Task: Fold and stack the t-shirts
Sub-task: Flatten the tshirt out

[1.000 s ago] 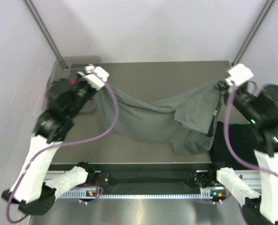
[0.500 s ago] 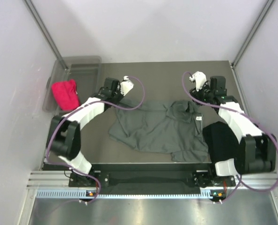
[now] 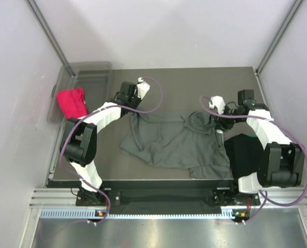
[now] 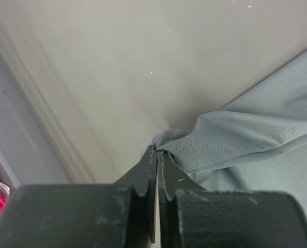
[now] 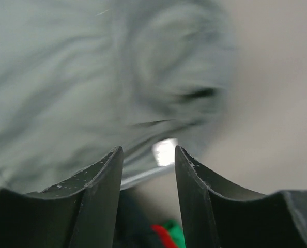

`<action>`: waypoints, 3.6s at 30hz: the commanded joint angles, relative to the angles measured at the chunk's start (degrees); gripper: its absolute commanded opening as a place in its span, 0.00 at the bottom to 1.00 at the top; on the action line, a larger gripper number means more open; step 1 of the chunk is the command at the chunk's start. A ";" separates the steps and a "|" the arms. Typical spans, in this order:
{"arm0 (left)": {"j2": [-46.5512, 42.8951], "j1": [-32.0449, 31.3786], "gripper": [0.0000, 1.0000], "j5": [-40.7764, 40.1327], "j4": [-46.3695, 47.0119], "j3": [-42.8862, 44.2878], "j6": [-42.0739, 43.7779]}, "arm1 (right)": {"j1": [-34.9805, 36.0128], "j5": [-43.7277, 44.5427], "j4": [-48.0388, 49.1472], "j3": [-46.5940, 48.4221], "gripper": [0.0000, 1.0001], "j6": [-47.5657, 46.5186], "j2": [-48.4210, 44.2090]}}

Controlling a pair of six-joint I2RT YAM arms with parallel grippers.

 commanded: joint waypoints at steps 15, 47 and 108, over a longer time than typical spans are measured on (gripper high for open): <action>-6.04 0.12 0.00 -2.23 5.69 -5.32 -0.66 | 11.27 5.95 11.51 -16.22 0.48 -21.89 -7.84; -6.04 1.88 0.00 -0.65 6.92 -6.99 -2.07 | 11.19 10.00 18.29 -15.60 0.38 -21.19 2.01; -57.71 2.05 0.00 11.30 -29.46 26.58 10.06 | 2.40 26.35 -4.12 39.68 0.00 20.82 -46.59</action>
